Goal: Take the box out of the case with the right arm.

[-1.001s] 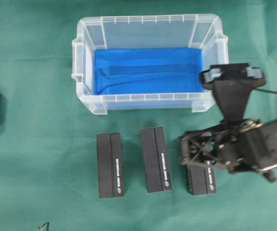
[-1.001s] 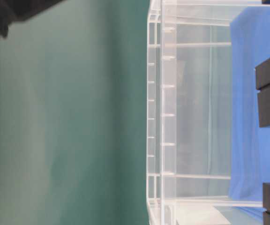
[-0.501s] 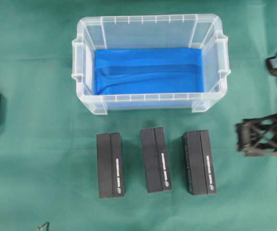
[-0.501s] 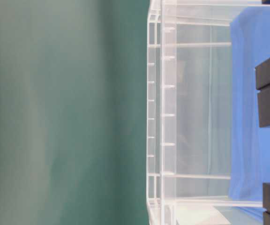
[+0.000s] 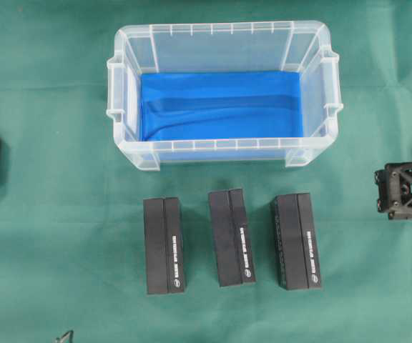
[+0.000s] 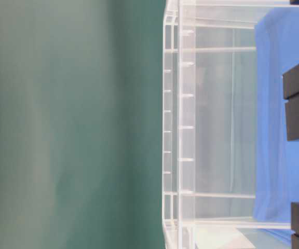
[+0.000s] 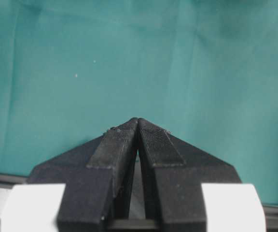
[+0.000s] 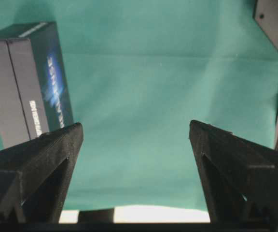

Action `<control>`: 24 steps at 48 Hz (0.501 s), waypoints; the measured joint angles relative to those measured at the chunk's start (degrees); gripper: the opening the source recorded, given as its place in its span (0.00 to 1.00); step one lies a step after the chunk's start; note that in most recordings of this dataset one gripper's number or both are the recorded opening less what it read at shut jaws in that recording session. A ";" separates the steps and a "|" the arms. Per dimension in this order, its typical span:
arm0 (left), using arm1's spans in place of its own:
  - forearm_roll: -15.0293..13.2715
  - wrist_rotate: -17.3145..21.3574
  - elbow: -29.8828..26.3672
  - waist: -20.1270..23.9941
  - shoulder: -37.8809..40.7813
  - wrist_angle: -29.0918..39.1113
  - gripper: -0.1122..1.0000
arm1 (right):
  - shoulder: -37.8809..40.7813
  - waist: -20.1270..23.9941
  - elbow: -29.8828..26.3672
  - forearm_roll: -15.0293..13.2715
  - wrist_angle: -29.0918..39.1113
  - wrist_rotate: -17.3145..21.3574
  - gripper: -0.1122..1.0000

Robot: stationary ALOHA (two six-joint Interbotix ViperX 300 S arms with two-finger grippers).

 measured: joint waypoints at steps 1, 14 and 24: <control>0.00 -0.09 0.00 -0.09 0.00 0.00 0.10 | 0.00 -0.09 0.00 -0.18 0.00 -0.18 0.87; 0.00 -0.18 0.00 -0.09 0.00 0.00 0.10 | -2.90 -7.56 1.76 -1.14 0.00 -7.82 0.87; 0.00 -0.18 0.00 0.00 0.00 0.00 0.10 | -5.10 -16.61 3.08 -1.23 0.00 -17.40 0.87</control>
